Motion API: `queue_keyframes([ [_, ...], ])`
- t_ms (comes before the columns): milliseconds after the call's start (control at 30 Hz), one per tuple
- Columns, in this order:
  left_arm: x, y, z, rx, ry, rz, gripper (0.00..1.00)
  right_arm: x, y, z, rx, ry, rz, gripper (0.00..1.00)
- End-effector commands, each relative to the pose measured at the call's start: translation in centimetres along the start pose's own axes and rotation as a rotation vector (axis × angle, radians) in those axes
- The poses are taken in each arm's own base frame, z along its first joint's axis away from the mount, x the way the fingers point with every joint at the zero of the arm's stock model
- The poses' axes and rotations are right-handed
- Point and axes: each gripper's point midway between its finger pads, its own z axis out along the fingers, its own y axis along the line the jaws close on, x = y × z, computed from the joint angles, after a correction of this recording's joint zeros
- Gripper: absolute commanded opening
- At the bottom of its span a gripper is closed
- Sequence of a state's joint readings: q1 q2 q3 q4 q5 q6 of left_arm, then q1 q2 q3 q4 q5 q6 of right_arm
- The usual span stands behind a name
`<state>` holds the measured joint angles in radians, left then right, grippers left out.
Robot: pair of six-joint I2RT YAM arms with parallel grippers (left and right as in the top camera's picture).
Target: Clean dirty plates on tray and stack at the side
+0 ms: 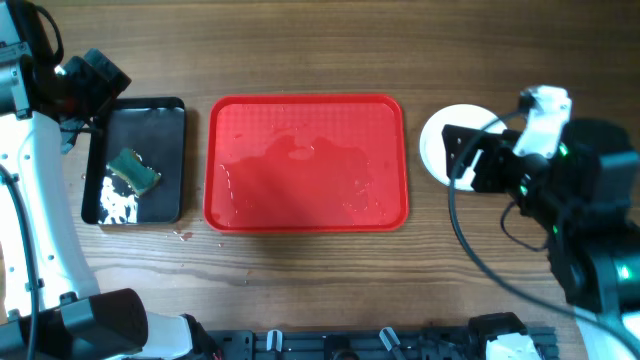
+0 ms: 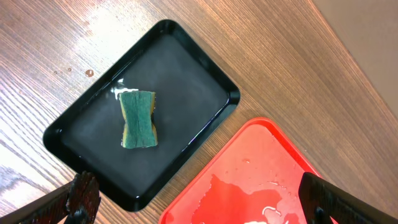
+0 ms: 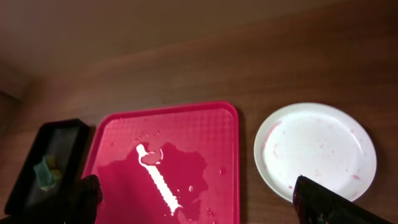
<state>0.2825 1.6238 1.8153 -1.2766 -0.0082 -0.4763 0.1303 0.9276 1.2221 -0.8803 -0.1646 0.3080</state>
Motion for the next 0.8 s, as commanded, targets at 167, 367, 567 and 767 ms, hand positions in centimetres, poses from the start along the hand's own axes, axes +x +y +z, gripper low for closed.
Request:
queue_keyframes([
  [167, 0.1, -0.2, 0.2, 0.008, 0.01, -0.002, 1.0, 2.0, -0.2, -1.4, 0.012, 0.064, -0.012, 1.0],
  [367, 0.1, -0.2, 0.2, 0.008, 0.01, -0.002, 1.0, 0.1, -0.3, -0.7, 0.019, -0.05, -0.164, 1.0],
  [567, 0.1, -0.2, 0.2, 0.008, 0.01, -0.002, 1.0, 1.9, -0.7, -2.7, -0.019, -0.335, -0.356, 1.0],
  [767, 0.1, -0.2, 0.2, 0.008, 0.01, -0.002, 1.0, 6.4, -2.3, -1.1, -0.062, -0.523, -0.379, 1.0],
])
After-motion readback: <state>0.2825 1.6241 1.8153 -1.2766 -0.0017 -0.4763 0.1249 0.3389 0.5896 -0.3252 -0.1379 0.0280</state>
